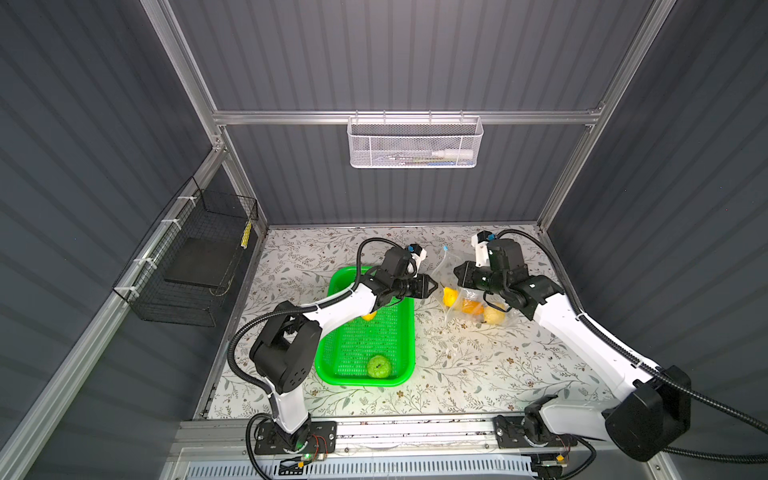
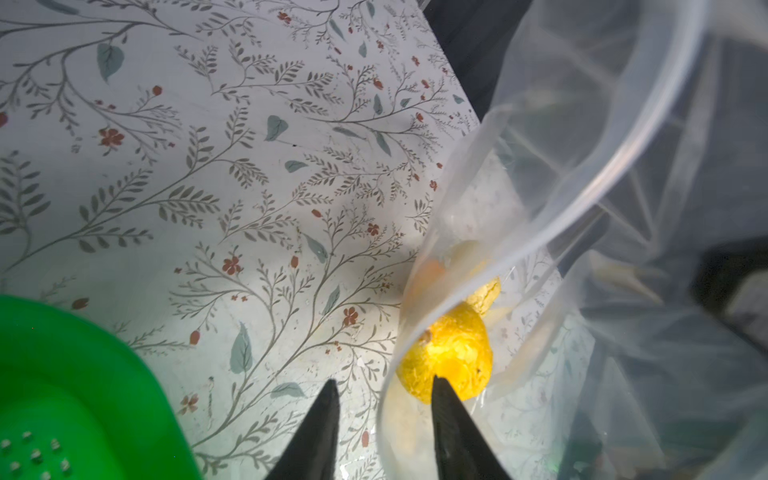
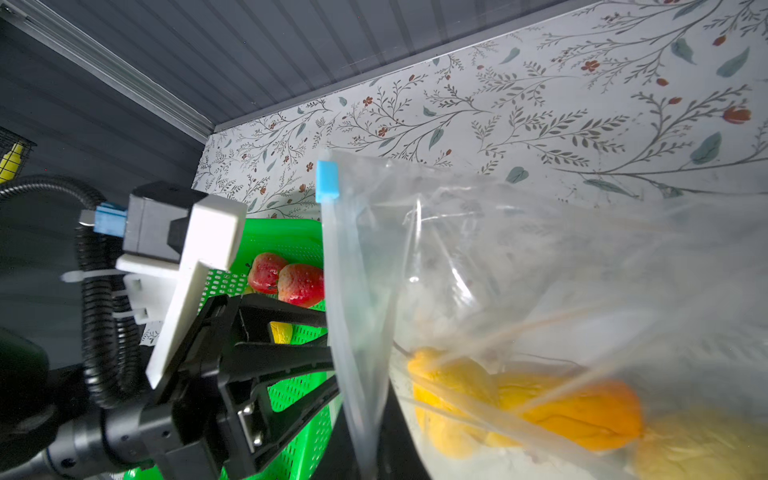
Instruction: Place the food in the zip-top bag and seal the zipper
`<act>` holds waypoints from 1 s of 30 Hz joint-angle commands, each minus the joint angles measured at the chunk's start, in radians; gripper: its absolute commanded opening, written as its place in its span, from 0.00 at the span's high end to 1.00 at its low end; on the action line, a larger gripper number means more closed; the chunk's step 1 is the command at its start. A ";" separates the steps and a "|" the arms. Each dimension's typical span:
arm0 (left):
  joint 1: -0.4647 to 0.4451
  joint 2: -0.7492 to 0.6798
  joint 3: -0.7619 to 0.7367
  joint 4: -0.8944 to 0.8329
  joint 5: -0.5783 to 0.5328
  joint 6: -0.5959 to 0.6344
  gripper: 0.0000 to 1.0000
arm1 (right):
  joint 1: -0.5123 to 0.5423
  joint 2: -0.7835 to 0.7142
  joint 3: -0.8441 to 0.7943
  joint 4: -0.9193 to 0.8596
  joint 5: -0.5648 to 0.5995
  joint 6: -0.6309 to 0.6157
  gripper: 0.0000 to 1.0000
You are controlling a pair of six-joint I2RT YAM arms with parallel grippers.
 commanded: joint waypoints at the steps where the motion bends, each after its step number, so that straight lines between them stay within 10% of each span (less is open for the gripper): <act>1: -0.004 0.009 0.042 0.044 0.072 -0.015 0.88 | -0.006 -0.014 -0.006 -0.011 0.017 -0.019 0.90; 30: -0.007 -0.095 0.149 0.202 0.122 -0.116 1.00 | -0.219 -0.309 0.124 -0.215 0.092 -0.191 0.91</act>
